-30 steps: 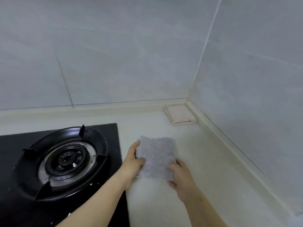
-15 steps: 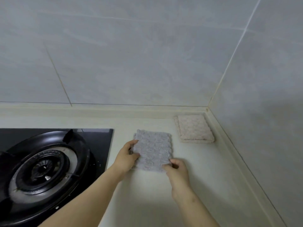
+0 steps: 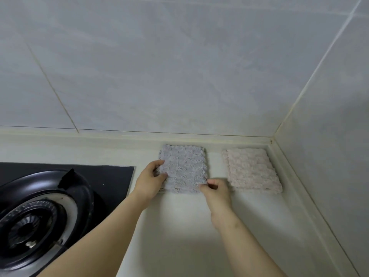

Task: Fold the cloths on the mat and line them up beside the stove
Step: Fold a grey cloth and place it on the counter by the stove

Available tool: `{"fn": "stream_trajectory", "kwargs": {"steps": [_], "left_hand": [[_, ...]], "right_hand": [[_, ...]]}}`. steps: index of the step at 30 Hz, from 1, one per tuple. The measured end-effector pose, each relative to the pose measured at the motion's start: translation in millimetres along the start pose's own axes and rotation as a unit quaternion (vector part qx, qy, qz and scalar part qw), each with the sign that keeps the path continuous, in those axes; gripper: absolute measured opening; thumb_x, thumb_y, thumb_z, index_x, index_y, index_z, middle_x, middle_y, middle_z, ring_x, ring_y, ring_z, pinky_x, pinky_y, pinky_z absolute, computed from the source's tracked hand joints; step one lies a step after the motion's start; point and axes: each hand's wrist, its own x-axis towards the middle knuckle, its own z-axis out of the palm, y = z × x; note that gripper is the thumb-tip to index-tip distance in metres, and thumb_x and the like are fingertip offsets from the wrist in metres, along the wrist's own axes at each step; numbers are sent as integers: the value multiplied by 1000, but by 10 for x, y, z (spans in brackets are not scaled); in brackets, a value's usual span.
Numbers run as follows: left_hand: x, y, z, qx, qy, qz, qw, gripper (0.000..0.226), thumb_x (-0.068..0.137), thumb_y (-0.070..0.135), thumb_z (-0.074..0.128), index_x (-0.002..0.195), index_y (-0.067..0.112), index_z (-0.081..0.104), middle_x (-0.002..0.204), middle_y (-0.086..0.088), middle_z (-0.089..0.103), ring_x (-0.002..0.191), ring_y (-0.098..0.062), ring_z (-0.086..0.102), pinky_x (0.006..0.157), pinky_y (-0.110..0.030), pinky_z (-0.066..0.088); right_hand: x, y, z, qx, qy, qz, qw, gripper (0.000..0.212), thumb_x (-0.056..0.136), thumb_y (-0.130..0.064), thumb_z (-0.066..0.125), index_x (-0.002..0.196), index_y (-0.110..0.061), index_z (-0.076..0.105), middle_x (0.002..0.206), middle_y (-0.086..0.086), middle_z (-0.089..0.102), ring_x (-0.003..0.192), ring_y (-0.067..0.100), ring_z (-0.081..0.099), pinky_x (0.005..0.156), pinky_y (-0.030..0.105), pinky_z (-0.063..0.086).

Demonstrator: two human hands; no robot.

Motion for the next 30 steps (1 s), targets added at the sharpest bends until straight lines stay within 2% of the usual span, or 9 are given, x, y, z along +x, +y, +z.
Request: {"fn": "stream_trajectory", "kwargs": {"steps": [5,8,10,12,15,19,23,25,30], "left_hand": [[80,-19,-23,29,-5,-2,1000,35,91,9,55,124,21,52,84,6,52,74,-17,54,74,-28,46],[89,8,18,50,-2,2,999,37,91,10,53,126,19,50,83,3,53,66,-14,51,65,-22,44],[52,58,50,38,-3,-4,999,39,89,11,57,126,16,49,97,-7,57,65,-13,51,62,-18,42],[-23,78,47,4,0,-18,1000,40,84,17,64,121,21,50,119,-14,55,80,-18,59,70,-21,45],[-272,88,-75,21,34,-19,999,43,84,21,64,124,22,49,134,-4,39,112,-23,51,87,-28,43],[-827,6,-282,26,58,-34,997,39,88,14,55,126,14,49,134,1,32,121,-20,43,98,-30,41],[-1401,-149,-644,-22,47,-46,998,21,85,13,56,100,27,60,118,1,57,91,-15,57,75,-29,49],[-1710,-227,-892,-68,65,-59,994,19,85,12,58,92,30,63,102,3,67,86,-15,61,81,-34,51],[-2626,-305,-1752,-161,183,-57,968,16,91,13,55,96,26,63,91,6,67,84,-8,64,68,-20,44]], "right_hand": [[53,8,35,-10,-8,-10,1000,22,82,5,60,91,-13,52,77,-3,51,66,5,44,57,8,35],[28,8,29,3,-15,-18,1000,22,82,5,60,92,-13,52,77,-3,52,67,5,45,57,7,37],[-12,7,2,29,-12,-9,999,24,83,4,61,98,-12,51,79,-2,52,69,6,46,62,11,38],[-77,26,-38,62,-6,8,998,24,84,4,61,97,-12,50,79,-1,51,69,8,45,66,18,37],[-311,111,-87,81,-1,32,996,23,84,5,59,84,-16,50,78,4,49,66,11,44,64,22,37],[-860,211,-70,93,-53,82,991,16,86,4,58,89,-11,51,77,5,49,67,14,46,63,23,36],[-1490,145,143,53,-130,108,984,30,58,-15,68,85,-13,55,77,6,55,64,17,49,59,24,31],[-1756,103,311,30,-178,95,979,18,71,-11,70,84,-15,57,83,8,59,70,19,54,63,26,34],[-2523,-24,945,-19,-314,49,948,10,86,-3,58,86,-12,62,78,4,66,72,18,59,67,28,43]]}}
